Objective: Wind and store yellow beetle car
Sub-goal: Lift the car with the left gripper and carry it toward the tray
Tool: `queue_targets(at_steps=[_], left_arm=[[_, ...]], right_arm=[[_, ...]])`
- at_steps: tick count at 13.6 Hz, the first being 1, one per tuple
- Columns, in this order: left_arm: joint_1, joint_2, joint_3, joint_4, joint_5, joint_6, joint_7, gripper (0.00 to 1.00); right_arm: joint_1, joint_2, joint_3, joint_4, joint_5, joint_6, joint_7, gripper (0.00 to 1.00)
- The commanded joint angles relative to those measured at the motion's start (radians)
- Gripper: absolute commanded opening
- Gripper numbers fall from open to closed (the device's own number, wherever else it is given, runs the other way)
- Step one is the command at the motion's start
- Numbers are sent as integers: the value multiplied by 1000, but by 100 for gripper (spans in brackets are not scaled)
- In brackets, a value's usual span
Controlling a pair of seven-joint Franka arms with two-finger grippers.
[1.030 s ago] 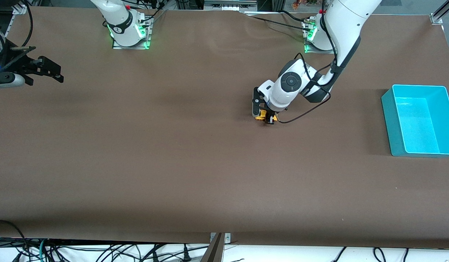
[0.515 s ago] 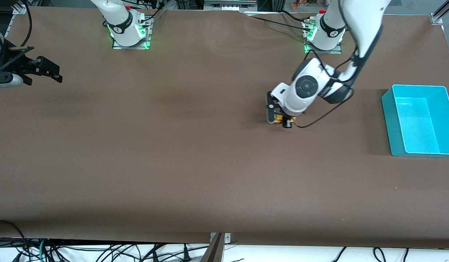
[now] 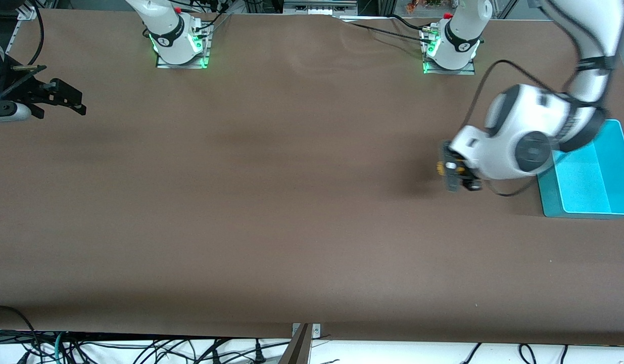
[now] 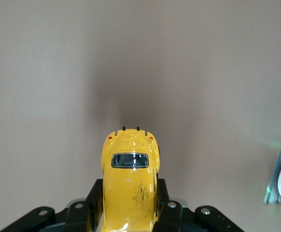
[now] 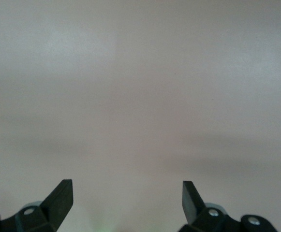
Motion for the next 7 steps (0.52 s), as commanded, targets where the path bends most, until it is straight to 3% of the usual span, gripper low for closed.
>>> queue_targets(at_steps=[1,7], left_arm=[[104,34,-1,118,34,-100,132,5],[338,78,0,125,267,-109,417,6]], right_arm=[[-2,12,7,32,3,-27,7,100],[-2,12,7,32,5,-29,9,100]])
